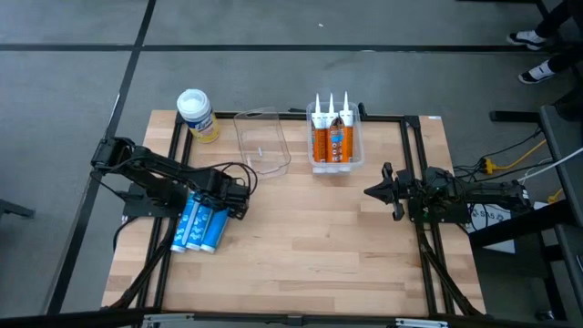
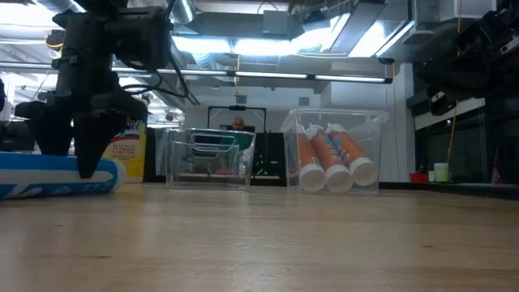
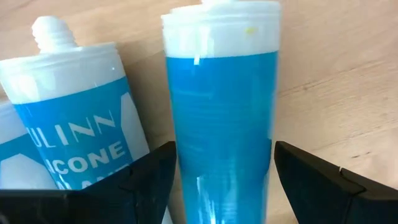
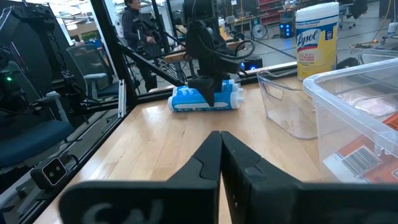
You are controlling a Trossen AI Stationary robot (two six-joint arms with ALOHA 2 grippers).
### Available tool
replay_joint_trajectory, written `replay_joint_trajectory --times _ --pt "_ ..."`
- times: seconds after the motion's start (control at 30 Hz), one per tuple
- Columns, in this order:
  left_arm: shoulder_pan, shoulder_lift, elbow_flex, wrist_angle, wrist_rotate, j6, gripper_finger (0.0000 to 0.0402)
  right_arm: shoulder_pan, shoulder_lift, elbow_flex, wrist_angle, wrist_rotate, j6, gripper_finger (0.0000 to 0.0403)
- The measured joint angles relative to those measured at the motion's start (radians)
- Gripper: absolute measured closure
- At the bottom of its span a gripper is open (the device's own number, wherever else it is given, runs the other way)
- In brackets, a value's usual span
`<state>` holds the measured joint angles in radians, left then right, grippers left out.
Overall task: Pick & place silicon tubes, Sealant and Lysol wipes
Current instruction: Put the left blue sealant into the left transparent bin
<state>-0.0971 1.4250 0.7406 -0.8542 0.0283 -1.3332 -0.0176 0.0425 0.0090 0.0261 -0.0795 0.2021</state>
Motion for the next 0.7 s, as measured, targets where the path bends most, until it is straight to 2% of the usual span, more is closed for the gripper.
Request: replay_joint_trajectory --times 0.2,0.43,0.7 --pt "0.000 0.020 0.000 -0.002 -0.016 -0.016 0.0137 0.000 0.000 0.000 0.000 0.000 0.001 0.0391" --pt "-0.001 0.103 0.000 0.018 0.033 0.009 0.0137 0.000 0.000 0.000 0.000 0.000 0.000 0.0391" --pt "-0.001 0.110 0.002 0.022 0.042 0.011 0.0138 0.000 0.000 0.000 0.000 0.000 0.001 0.0391"
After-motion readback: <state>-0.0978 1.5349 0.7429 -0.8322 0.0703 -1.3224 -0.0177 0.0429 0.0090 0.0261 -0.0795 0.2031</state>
